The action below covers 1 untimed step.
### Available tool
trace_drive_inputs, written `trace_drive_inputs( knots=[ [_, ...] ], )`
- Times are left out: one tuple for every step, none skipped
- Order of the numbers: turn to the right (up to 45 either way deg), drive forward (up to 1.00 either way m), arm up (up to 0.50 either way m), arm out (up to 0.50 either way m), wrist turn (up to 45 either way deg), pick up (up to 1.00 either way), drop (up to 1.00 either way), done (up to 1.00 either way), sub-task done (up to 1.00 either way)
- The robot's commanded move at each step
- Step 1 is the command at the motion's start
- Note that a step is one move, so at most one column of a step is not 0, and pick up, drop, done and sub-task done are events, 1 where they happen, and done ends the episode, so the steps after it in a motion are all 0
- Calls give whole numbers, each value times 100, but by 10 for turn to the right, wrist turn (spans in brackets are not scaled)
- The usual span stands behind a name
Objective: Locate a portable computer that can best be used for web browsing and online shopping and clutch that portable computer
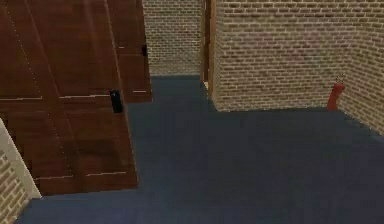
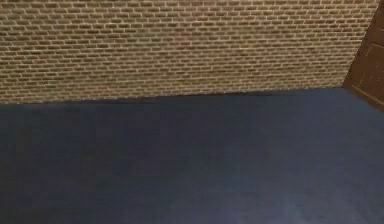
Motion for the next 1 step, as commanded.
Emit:
trace_drive_inputs(
  knots=[
    [0, 100, 0, 0, 0, 0, 0, 0, 0]
  ],
)
